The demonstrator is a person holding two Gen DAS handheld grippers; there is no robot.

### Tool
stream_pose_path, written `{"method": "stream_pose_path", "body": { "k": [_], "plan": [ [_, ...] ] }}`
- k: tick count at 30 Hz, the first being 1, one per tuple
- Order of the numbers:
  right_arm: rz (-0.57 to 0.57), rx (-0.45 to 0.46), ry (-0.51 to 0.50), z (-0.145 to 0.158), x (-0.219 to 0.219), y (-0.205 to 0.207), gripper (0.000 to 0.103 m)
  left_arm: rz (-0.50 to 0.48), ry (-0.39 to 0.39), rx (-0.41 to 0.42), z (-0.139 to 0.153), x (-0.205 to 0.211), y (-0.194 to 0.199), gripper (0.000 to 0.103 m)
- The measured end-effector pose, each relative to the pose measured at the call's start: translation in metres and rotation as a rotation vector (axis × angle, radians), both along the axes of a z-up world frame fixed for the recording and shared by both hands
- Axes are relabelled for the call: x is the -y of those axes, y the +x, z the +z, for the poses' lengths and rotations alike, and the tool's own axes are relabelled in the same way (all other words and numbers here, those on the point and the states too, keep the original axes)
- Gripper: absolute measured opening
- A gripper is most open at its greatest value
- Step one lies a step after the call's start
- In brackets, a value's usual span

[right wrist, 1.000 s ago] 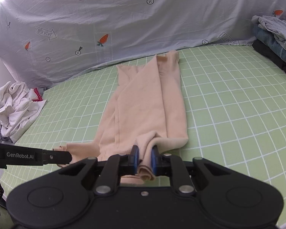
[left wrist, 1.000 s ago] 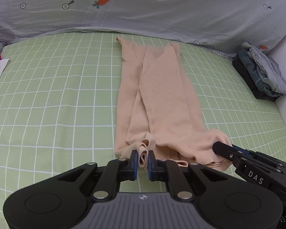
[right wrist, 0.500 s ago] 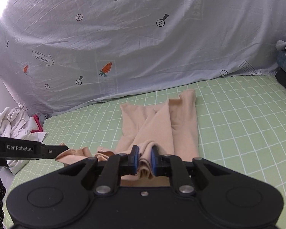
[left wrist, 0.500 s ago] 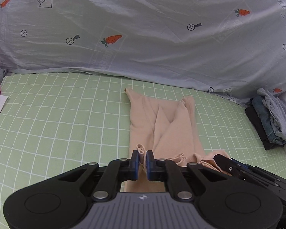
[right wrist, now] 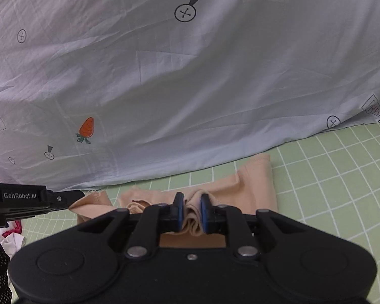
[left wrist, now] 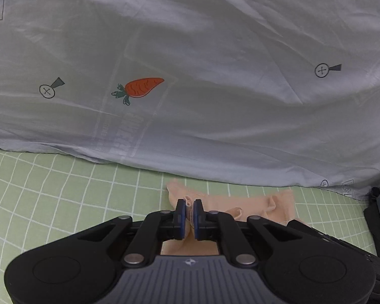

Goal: Fold clothes

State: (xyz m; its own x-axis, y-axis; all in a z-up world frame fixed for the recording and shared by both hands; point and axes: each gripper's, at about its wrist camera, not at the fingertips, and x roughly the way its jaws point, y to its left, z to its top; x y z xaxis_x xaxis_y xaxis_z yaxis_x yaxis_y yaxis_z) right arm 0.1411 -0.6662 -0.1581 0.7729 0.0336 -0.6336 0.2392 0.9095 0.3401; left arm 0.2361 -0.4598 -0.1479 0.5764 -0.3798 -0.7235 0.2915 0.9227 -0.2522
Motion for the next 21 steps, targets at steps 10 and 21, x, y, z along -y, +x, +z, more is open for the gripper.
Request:
{"method": "stream_pose_path", "body": {
  "k": [10,21],
  "plan": [
    [-0.11,0.048,0.012,-0.013,0.048,0.015,0.049,0.096,-0.102,-0.053,-0.021,-0.033,0.032,0.046],
    [0.056,-0.035,0.007,-0.036,0.02,-0.007,0.049,0.034,-0.124,-0.164,-0.057,-0.042,-0.001,0.06]
  ]
}}
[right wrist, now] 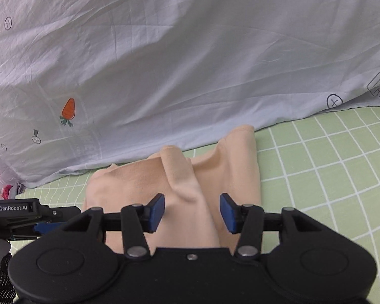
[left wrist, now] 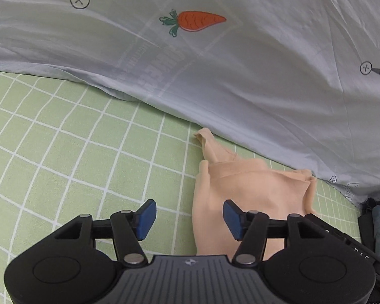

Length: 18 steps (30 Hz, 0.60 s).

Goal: Fold clothes

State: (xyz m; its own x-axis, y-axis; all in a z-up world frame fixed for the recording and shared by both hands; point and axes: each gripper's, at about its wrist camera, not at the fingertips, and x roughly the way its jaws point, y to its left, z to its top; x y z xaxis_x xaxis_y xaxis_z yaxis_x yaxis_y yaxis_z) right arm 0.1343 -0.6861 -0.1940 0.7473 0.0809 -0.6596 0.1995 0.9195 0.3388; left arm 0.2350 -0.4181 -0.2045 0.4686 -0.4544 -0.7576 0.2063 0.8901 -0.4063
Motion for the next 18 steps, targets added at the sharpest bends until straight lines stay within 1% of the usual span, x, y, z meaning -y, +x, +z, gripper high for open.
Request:
{"method": "stream_pose_path", "body": {
  "k": [2,4,5,6,7,8,9,10,12,14,15,18],
  "plan": [
    [0.019,-0.013,-0.025,-0.001,-0.006,0.005,0.048,-0.005,0.001,-0.01,-0.007,0.006,-0.001,0.059],
    [0.035,-0.025,-0.05,-0.002,-0.01,0.011,0.04,0.008,-0.003,-0.002,-0.01,0.009,-0.002,0.058],
    [0.044,-0.03,-0.071,-0.002,-0.012,0.012,0.037,0.009,-0.005,0.003,-0.01,0.01,-0.003,0.051],
    [0.053,-0.035,-0.092,-0.001,-0.014,0.014,0.024,0.004,-0.008,0.011,-0.01,0.011,-0.004,0.037],
    [0.06,-0.04,-0.113,-0.001,-0.016,0.015,0.014,-0.001,-0.007,0.015,-0.009,0.012,-0.004,0.029],
    [0.063,-0.044,-0.137,0.0,-0.017,0.016,0.013,-0.004,-0.002,0.015,-0.008,0.013,-0.004,0.012],
    [0.065,-0.041,-0.144,0.001,-0.018,0.015,0.009,-0.005,0.003,0.018,-0.007,0.015,-0.005,0.009],
    [0.058,-0.035,-0.143,0.002,-0.018,0.013,0.008,-0.003,0.007,0.026,-0.004,0.016,-0.006,0.006],
    [0.039,-0.023,-0.137,0.007,-0.017,0.009,0.007,0.005,0.009,0.044,0.003,0.017,-0.01,0.005],
    [0.023,0.001,-0.139,0.018,-0.015,0.004,0.007,0.018,0.002,0.07,0.018,0.016,-0.014,0.004],
    [0.017,0.017,-0.14,0.025,-0.014,0.001,0.006,0.024,-0.01,0.089,0.027,0.015,-0.015,0.004],
    [0.009,0.109,-0.139,0.054,-0.008,-0.008,0.006,0.037,-0.077,0.173,0.063,0.01,-0.016,0.004]
  ]
}}
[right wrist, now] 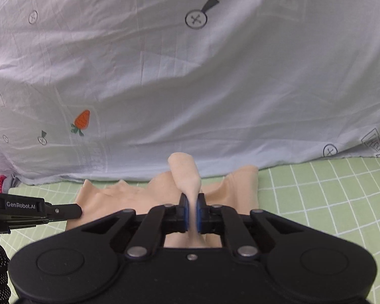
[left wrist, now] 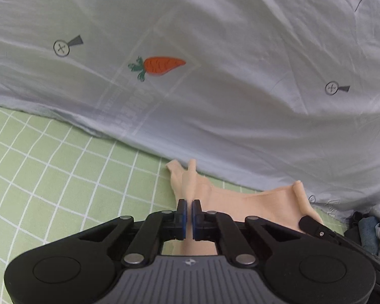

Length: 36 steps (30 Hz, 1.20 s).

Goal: Fold clothes

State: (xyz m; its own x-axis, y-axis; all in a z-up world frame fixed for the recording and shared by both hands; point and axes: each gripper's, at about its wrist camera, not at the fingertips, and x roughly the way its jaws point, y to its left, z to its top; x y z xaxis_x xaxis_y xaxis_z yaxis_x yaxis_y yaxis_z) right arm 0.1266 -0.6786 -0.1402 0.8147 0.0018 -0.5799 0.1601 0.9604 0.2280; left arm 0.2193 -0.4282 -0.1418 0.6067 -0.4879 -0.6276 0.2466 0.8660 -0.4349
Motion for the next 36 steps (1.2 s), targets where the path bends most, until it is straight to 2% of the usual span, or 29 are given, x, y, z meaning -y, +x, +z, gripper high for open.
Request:
{"method": "stream_pose_path", "body": {
  "k": [2,4,7,10,14,16,19,20,22,24,25,26,27,28,30,31,33,36],
  "plan": [
    [-0.011,0.06,-0.009,0.011,0.006,0.001,0.006,0.005,-0.009,0.062,0.015,0.006,0.009,0.004],
    [-0.029,0.101,-0.015,0.01,0.015,0.012,0.006,0.004,-0.002,0.091,0.015,0.017,0.025,0.004],
    [-0.071,0.077,-0.041,-0.013,0.03,0.042,0.006,0.005,0.045,0.063,-0.005,0.042,0.058,0.004],
    [-0.135,-0.003,-0.098,-0.044,0.035,0.07,0.006,0.003,0.128,0.022,-0.034,0.067,0.083,0.005],
    [-0.208,-0.075,-0.093,-0.078,0.044,0.093,0.006,0.008,0.212,-0.024,-0.064,0.088,0.1,0.006],
    [-0.22,-0.087,-0.123,-0.089,0.043,0.1,0.008,0.002,0.256,0.003,-0.067,0.096,0.1,0.006],
    [-0.218,-0.085,-0.217,-0.092,0.03,0.104,0.01,-0.004,0.334,0.047,-0.067,0.108,0.095,0.01],
    [-0.222,-0.087,-0.22,-0.092,0.03,0.104,0.01,-0.005,0.355,0.056,-0.066,0.11,0.094,0.012],
    [-0.23,-0.088,-0.22,-0.091,0.03,0.103,0.02,0.002,0.378,0.053,-0.064,0.111,0.093,0.018],
    [-0.227,-0.083,-0.167,-0.088,0.036,0.099,0.028,0.017,0.379,0.02,-0.058,0.106,0.094,0.035],
    [-0.226,-0.082,-0.142,-0.087,0.039,0.096,0.043,0.02,0.372,0.003,-0.055,0.101,0.095,0.04],
    [-0.232,-0.085,-0.13,-0.084,0.041,0.094,0.055,0.019,0.36,-0.014,-0.052,0.095,0.096,0.05],
    [-0.247,-0.084,-0.133,-0.08,0.042,0.091,0.079,0.017,0.338,-0.028,-0.049,0.089,0.096,0.062],
    [-0.256,-0.082,-0.13,-0.077,0.043,0.089,0.084,0.013,0.306,-0.038,-0.046,0.081,0.095,0.066],
    [-0.228,-0.068,-0.086,-0.072,0.047,0.085,0.084,-0.007,0.229,-0.068,-0.044,0.066,0.094,0.084],
    [-0.214,-0.061,-0.064,-0.07,0.049,0.084,0.086,-0.024,0.188,-0.091,-0.045,0.06,0.094,0.088],
    [-0.188,-0.079,-0.029,-0.071,0.05,0.084,0.088,-0.056,0.131,-0.129,-0.052,0.052,0.093,0.09],
    [-0.17,-0.132,-0.01,-0.079,0.049,0.088,0.088,-0.077,0.154,-0.139,-0.062,0.063,0.083,0.091]
  ]
}}
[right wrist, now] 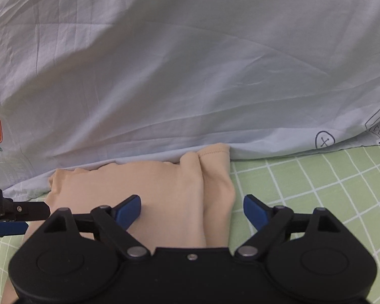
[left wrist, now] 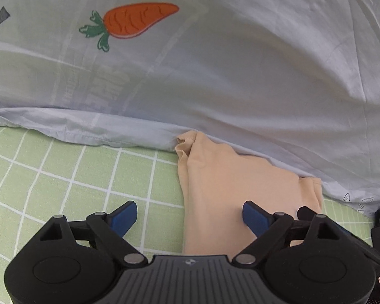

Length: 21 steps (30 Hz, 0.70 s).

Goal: Fold clothes

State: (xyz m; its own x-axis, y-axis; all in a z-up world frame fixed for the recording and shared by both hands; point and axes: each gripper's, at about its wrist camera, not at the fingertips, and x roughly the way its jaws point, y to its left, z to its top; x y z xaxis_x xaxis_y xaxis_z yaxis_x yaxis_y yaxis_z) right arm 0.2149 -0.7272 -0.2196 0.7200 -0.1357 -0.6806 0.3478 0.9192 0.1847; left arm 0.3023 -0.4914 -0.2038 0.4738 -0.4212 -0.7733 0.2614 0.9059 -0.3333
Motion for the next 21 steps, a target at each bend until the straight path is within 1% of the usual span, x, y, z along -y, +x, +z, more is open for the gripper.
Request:
{"method": "stream_pose_path", "body": {
  "k": [2,5,6,8,10,11,12,13,14,15,16,19,21],
  "plan": [
    [0.001,-0.019,0.018,-0.004,0.0,0.002,0.088,-0.013,0.021,0.019,-0.002,0.008,-0.004,0.091],
    [0.01,-0.02,0.038,-0.006,0.0,0.002,0.086,-0.011,0.027,0.042,-0.004,0.011,-0.005,0.09],
    [0.017,-0.016,0.029,-0.007,-0.001,0.001,0.085,-0.01,0.029,0.049,-0.005,0.012,-0.004,0.09],
    [0.039,-0.014,0.011,-0.007,-0.007,-0.001,0.08,-0.011,0.035,0.058,-0.007,0.014,-0.008,0.087],
    [0.059,-0.009,0.01,-0.006,-0.012,-0.005,0.065,-0.011,0.022,0.055,-0.006,0.013,-0.013,0.08],
    [0.063,-0.007,0.019,-0.006,-0.014,-0.008,0.061,-0.011,0.01,0.045,-0.007,0.013,-0.016,0.074],
    [0.067,-0.006,0.028,-0.005,-0.016,-0.012,0.054,-0.013,-0.008,0.027,-0.008,0.012,-0.019,0.065],
    [0.072,-0.011,0.038,-0.004,-0.018,-0.017,0.049,-0.015,-0.027,0.008,-0.008,0.011,-0.022,0.06],
    [0.077,-0.016,0.048,-0.003,-0.02,-0.022,0.045,-0.015,-0.05,-0.017,-0.009,0.01,-0.025,0.049],
    [0.079,-0.024,0.054,-0.001,-0.023,-0.03,0.037,-0.009,-0.067,-0.043,-0.008,0.007,-0.03,0.046],
    [0.082,-0.033,0.058,0.001,-0.026,-0.037,0.03,-0.007,-0.06,-0.053,-0.007,0.005,-0.037,0.045],
    [0.099,-0.075,0.045,0.007,-0.036,-0.069,0.024,-0.045,-0.002,-0.066,-0.002,0.009,-0.067,0.042],
    [0.098,-0.095,0.059,0.008,-0.036,-0.094,0.023,-0.071,0.029,-0.085,0.0,0.009,-0.094,0.04]
  ]
}}
